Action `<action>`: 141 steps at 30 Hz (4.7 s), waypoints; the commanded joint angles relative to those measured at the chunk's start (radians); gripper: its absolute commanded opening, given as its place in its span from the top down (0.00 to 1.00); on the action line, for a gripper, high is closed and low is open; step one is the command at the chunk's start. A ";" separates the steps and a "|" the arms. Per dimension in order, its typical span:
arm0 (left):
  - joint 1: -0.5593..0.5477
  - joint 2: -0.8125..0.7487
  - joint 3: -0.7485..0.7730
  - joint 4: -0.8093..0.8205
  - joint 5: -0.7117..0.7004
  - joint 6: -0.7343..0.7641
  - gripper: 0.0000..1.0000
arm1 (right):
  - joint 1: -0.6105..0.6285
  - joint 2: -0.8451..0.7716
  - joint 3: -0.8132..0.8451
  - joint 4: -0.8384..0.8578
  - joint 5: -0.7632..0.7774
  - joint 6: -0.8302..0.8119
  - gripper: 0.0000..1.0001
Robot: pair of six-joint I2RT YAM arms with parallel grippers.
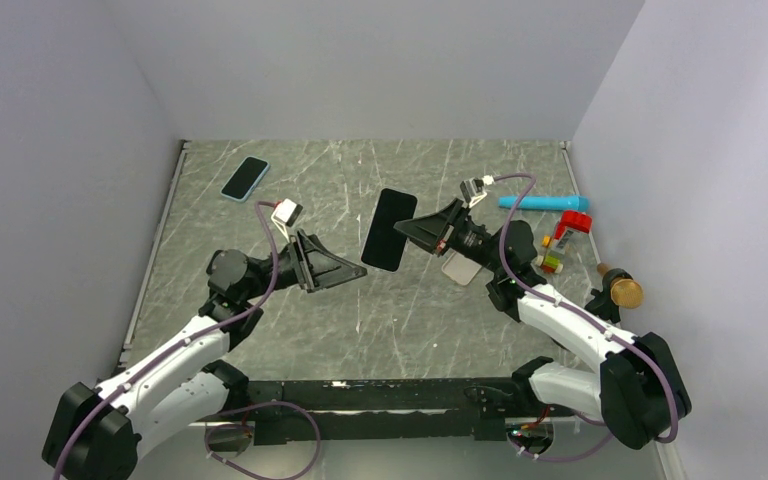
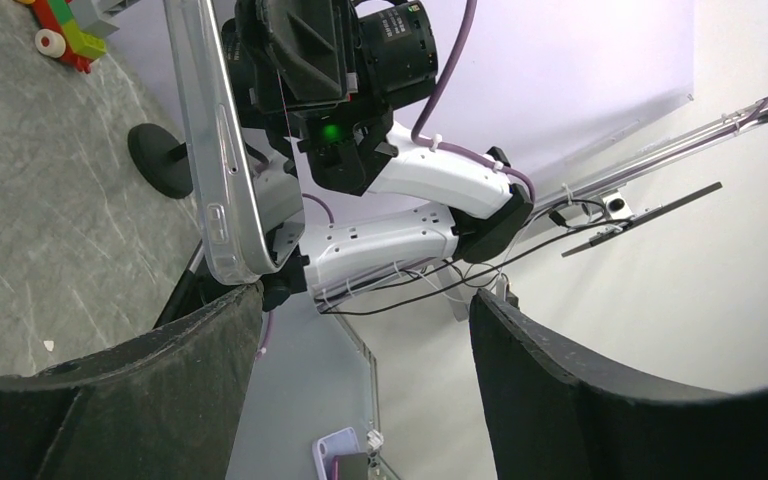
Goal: Take the phone out of the phone case
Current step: Remove the phone case from the phone.
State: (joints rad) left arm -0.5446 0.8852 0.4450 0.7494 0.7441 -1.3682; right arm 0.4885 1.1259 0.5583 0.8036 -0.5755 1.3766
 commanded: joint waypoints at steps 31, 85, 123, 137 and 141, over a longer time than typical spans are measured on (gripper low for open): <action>-0.007 -0.028 0.008 0.029 -0.045 -0.004 0.20 | 0.034 -0.050 0.060 0.021 0.034 -0.071 1.00; -0.004 -0.008 -0.006 -0.122 -0.166 0.009 0.18 | 0.106 -0.074 0.023 0.180 0.030 0.011 1.00; 0.075 0.025 0.265 -0.277 -0.055 0.043 1.00 | 0.113 -0.197 0.040 -0.140 -0.037 -0.362 0.13; 0.088 0.005 0.205 -0.136 -0.017 -0.058 1.00 | 0.117 -0.037 0.034 0.133 -0.142 -0.289 0.52; 0.088 0.009 0.202 -0.134 -0.008 -0.052 1.00 | 0.129 0.010 0.083 0.122 -0.159 -0.307 0.55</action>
State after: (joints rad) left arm -0.4614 0.9184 0.6338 0.4988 0.7185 -1.4090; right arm 0.6060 1.1053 0.5678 0.8360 -0.6971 1.0775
